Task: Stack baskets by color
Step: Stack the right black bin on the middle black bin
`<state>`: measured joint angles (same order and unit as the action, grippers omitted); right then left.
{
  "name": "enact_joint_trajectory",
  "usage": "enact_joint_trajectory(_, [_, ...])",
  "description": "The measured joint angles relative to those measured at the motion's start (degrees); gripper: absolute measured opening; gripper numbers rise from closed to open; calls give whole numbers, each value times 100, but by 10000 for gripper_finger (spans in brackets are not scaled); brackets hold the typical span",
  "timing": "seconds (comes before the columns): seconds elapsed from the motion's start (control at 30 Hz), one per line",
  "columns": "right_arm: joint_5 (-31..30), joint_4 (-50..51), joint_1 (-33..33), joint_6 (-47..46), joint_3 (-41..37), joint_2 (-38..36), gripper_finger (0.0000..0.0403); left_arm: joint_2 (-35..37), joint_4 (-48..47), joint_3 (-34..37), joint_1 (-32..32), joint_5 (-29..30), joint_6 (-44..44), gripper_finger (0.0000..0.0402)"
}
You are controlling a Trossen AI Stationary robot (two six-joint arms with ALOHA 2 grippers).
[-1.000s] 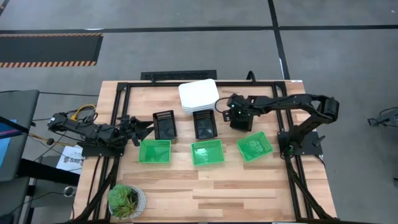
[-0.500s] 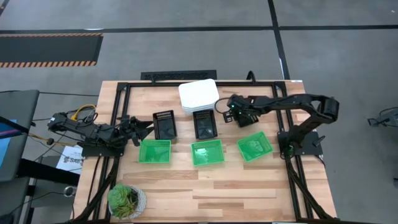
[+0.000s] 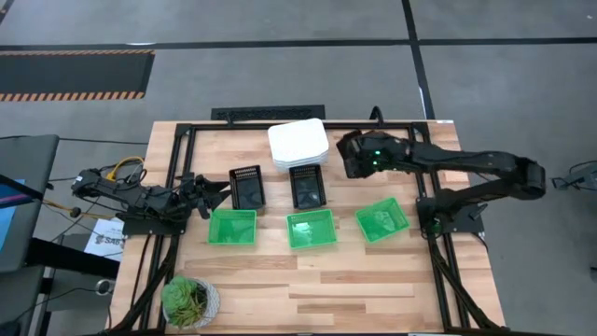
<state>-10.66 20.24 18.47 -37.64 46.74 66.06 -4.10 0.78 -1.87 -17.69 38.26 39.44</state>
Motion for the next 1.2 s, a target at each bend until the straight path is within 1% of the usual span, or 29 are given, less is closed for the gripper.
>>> enact_joint_trajectory(0.1, [-6,-494,-266,543,16,-247,3,0,0,1,0,3,2,256])
enact_joint_trajectory(0.23, [1,-606,-693,1590,336,-77,3,0,0,2,0,18,2,256])
enact_joint_trajectory(0.43, [13,-473,-1358,3020,1235,983,2,-2,-2,2,2,136,14,256])
enact_joint_trajectory(0.53, [11,80,-1599,3937,1776,1610,2,-2,-2,2,0,146,20,256])
enact_joint_trajectory(0.57, [8,284,-1666,4168,1941,1834,3,-2,-1,2,2,146,22,256])
enact_joint_trajectory(0.6, [-18,458,-1714,4199,2093,2041,3,0,-2,2,1,146,22,256])
enact_joint_trajectory(0.63, [-159,702,-1726,3966,2265,2242,4,0,-1,2,1,146,24,256])
enact_joint_trajectory(0.67, [-387,981,-1714,3505,2459,2437,5,-2,0,2,1,146,36,256])
enact_joint_trajectory(0.73, [-673,1575,-1630,2196,2885,2778,6,0,0,2,0,146,77,256])
enact_joint_trajectory(0.83, [-696,2334,-1584,596,3371,3204,4,-1,-2,2,2,146,86,256])
enact_joint_trajectory(0.93, [-573,2432,-1696,-483,3738,3513,4,-2,-2,2,0,164,87,256])
enact_joint_trajectory(1.03, [-489,2403,-1779,-1129,4052,3809,10,0,0,2,0,171,99,256])
enact_joint_trajectory(1.2, [-518,2394,-1870,-1652,4465,4248,7,0,-2,2,1,167,316,256])
